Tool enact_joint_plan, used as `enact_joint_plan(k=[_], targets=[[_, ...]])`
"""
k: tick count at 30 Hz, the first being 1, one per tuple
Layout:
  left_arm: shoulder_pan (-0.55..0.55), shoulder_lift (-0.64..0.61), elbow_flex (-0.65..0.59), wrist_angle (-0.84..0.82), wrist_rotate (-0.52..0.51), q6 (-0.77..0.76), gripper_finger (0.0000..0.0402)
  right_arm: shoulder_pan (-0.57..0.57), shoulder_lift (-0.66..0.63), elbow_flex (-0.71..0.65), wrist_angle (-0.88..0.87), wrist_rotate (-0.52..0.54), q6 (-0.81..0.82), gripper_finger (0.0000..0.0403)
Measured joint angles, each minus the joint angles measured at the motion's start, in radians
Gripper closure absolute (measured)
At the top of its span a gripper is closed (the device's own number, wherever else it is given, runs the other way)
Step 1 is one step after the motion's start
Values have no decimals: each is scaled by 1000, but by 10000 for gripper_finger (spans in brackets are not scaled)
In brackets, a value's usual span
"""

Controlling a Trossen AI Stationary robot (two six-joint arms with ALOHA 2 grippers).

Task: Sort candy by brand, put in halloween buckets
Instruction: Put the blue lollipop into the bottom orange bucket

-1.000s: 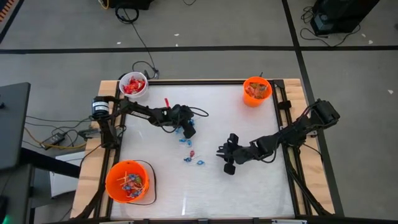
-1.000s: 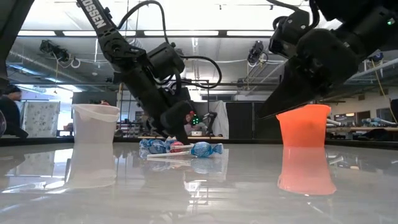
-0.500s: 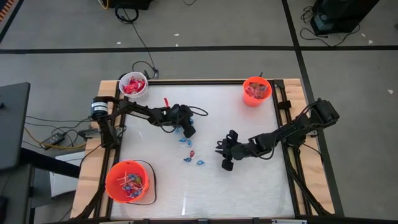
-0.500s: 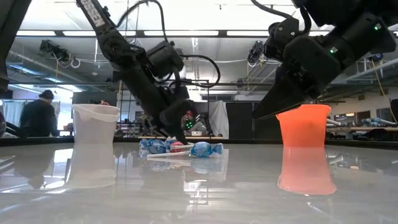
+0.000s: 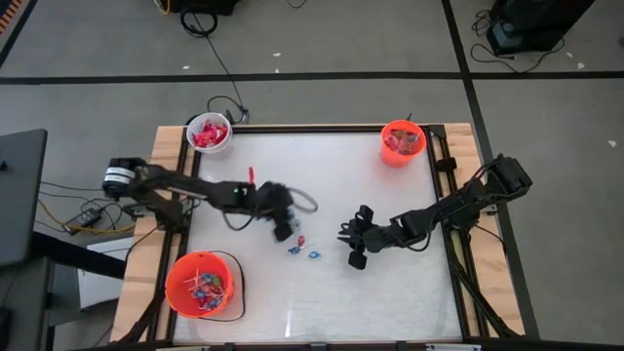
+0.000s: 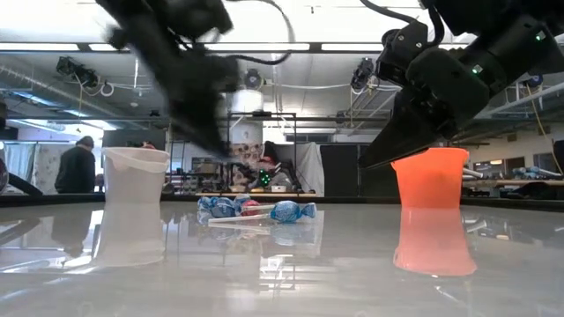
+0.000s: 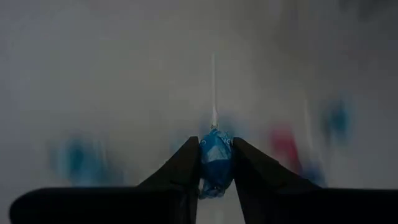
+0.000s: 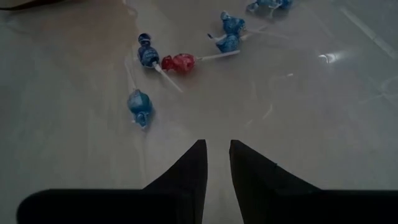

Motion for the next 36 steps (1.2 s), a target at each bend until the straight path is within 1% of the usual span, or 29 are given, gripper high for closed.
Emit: enact_joint_plan(k=[3, 5, 6, 8, 11, 15, 17, 19, 22, 24, 26, 31, 34, 36], targets=[[-56, -82, 53, -350, 69, -70, 317, 0, 0, 0, 2, 2, 0, 320], [-91, -128, 99, -558, 75, -148, 317, 0, 0, 0, 16, 2, 0, 320], [-110, -152, 121, -632, 71, -180, 317, -3, 0, 0, 25, 4, 0, 320], [-150, -194, 164, -714, 66, -233, 317, -7, 0, -1, 47, 6, -1, 320], [-210, -249, 238, -793, 72, -303, 315, -13, 0, -1, 74, 6, 0, 320], [-300, -288, 354, -924, 131, -395, 314, -13, 0, -1, 98, 6, 7, 320], [-355, -299, 396, -993, 160, -471, 313, -13, 0, -1, 98, 6, 7, 320], [-422, -310, 410, -1030, 193, -552, 313, -13, 0, -1, 98, 6, 7, 320], [-532, -307, 380, -1080, 330, -731, 313, -13, 0, -1, 95, -1, 7, 320], [-596, -306, 345, -1074, 421, -860, 312, -13, 0, -1, 98, -1, 15, 320], [-651, -308, 314, -1042, 480, -954, 312, -13, 0, -1, 99, -2, 40, 320], [-743, -308, 219, -933, 496, -1012, 312, -13, 0, -1, 93, -2, 36, 320], [-762, -308, 139, -875, 495, -1057, 312, -13, 0, -1, 98, -13, 32, 320], [-763, -306, 96, -866, 497, -1115, 311, -17, 0, -1, 100, -27, 31, 320]])
